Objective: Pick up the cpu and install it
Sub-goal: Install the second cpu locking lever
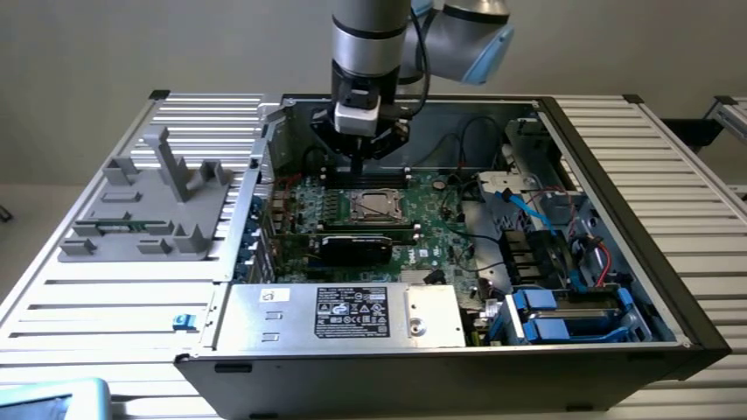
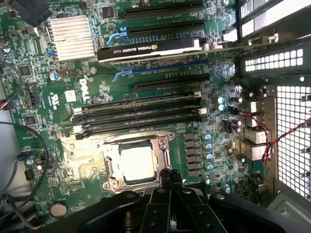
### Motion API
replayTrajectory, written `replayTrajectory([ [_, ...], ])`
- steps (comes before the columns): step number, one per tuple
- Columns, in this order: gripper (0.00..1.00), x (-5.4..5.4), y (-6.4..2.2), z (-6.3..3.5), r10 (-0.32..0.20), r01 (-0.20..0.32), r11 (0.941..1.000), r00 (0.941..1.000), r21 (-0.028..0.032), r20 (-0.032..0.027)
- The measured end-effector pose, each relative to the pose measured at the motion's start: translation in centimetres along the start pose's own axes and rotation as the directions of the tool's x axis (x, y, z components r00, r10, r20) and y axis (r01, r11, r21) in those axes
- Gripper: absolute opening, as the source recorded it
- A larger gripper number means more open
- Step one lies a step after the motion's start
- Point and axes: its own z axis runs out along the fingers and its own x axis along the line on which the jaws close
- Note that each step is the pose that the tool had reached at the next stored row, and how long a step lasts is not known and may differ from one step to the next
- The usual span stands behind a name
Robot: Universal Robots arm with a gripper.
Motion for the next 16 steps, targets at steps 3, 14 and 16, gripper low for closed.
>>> replayTrajectory([
  [3, 0.12, 0.1, 0.42, -0.05, -0.004, 0.004, 0.9993, 1.0000, 0.0366, 0.0059],
  [14, 0.12, 0.2, 1.49, -0.15, -0.014, 0.009, 0.9854, 0.9996, 0.1698, 0.0258],
  [16, 0.12, 0.3, 1.75, -0.18, -0.016, 0.010, 0.9815, 0.9995, 0.1913, 0.0290],
])
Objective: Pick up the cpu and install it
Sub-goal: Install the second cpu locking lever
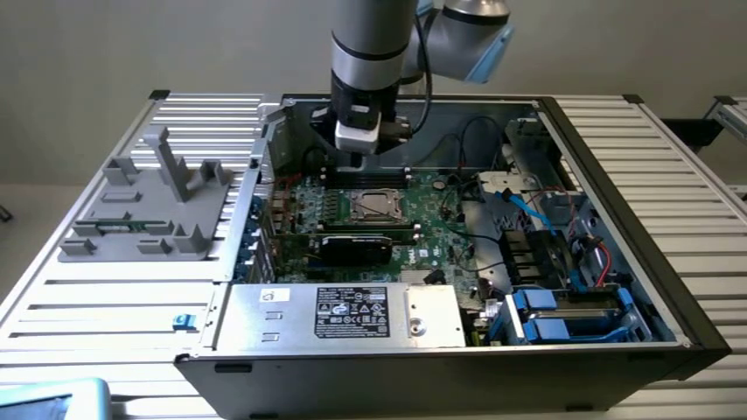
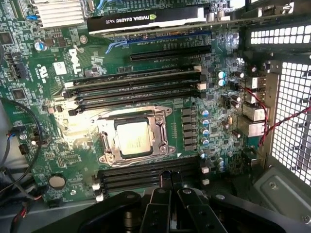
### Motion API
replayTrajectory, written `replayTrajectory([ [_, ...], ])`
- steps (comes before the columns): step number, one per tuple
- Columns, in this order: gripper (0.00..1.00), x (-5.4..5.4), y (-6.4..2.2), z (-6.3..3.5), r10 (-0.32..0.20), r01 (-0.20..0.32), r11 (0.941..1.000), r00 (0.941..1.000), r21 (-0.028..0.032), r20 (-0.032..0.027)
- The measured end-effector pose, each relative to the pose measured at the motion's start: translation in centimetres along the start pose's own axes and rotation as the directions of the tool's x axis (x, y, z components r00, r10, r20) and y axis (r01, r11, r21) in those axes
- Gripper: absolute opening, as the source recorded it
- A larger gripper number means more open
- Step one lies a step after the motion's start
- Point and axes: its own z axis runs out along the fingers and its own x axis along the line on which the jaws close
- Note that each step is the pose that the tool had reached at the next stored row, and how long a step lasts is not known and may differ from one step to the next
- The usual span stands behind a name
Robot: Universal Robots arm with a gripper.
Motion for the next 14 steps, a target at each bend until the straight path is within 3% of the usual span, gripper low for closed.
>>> replayTrajectory([
  [1, 0.12, 0.0, 0.23, -0.06, -0.001, 0.001, 0.9999, 1.0000, 0.0148, 0.0021],
  [2, 0.12, 0.1, 0.48, -0.14, -0.001, 0.001, 0.9997, 1.0000, 0.0256, 0.0040],
  [3, 0.12, 0.1, 0.68, -0.18, -0.002, 0.002, 0.9995, 1.0000, 0.0300, 0.0045],
  [14, 0.12, 0.4, 2.68, -0.20, -0.002, 0.002, 0.9995, 1.0000, 0.0324, 0.0049],
])
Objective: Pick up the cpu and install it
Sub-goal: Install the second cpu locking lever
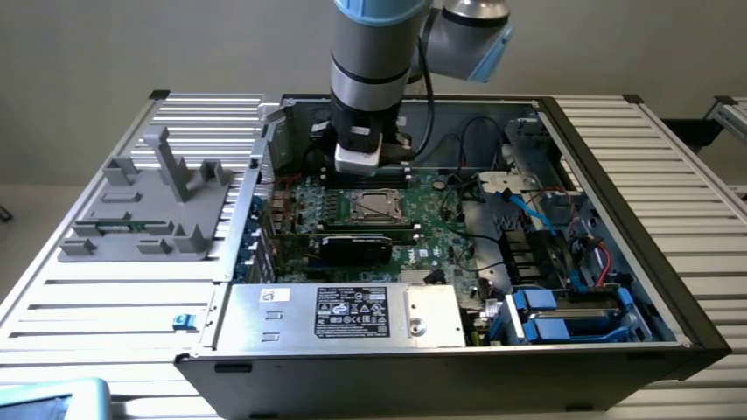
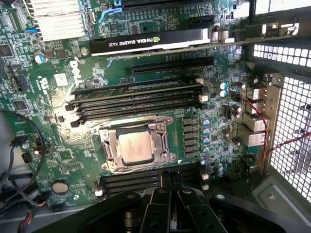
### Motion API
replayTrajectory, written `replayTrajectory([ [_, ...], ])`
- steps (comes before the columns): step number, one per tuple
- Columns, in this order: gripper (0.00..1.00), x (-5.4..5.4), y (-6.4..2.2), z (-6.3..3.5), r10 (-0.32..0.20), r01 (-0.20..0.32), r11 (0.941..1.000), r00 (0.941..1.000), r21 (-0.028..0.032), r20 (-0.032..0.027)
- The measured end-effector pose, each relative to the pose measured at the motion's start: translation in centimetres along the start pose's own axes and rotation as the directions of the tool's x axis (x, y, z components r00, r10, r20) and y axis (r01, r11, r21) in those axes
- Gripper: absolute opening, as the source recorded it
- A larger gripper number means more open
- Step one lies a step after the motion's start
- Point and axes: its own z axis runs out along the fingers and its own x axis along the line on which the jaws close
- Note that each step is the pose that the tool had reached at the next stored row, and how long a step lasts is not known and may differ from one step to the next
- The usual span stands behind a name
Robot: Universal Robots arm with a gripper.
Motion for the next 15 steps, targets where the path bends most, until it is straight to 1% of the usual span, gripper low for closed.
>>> replayTrajectory([
  [8, 0.12, 0.4, 0.83, 1.06, 0.000, 0.000, 1.0000, 1.0000, -0.0001, 0.0002],
  [15, 0.12, 0.7, 2.13, 0.92, 0.000, 0.000, 1.0000, 1.0000, 0.0000, 0.0013],
])
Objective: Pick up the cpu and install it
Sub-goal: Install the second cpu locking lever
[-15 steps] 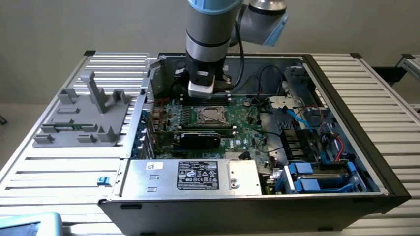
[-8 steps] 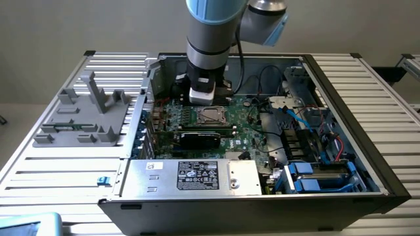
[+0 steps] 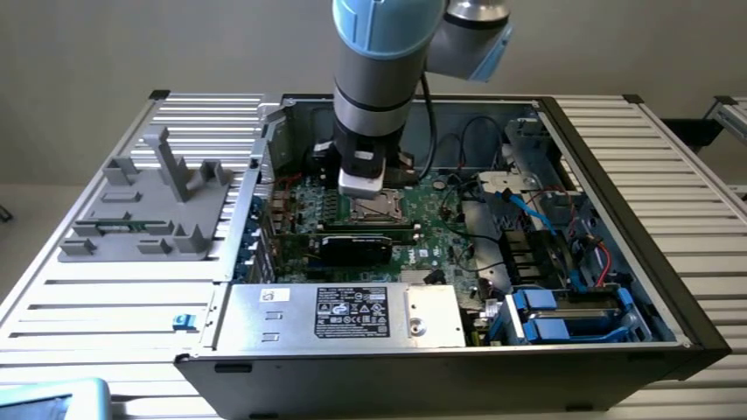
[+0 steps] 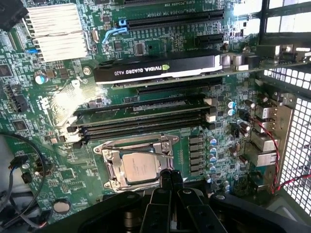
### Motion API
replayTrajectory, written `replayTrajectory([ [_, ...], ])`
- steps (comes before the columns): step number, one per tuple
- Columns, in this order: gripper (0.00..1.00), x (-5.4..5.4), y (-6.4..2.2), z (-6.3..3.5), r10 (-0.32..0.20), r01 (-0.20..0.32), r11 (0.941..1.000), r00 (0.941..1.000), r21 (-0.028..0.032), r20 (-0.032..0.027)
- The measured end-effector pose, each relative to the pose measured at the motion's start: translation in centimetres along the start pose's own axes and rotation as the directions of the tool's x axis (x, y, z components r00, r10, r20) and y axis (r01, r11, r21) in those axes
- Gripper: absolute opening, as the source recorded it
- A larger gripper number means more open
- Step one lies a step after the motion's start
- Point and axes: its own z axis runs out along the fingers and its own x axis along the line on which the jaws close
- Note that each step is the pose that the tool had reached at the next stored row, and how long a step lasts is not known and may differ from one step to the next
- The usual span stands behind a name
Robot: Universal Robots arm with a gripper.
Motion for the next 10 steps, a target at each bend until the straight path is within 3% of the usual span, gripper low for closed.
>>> replayTrajectory([
  [10, 0.12, 0.3, 1.05, 1.22, 0.001, -0.001, 1.0000, 1.0000, 0.0010, 0.0032],
])
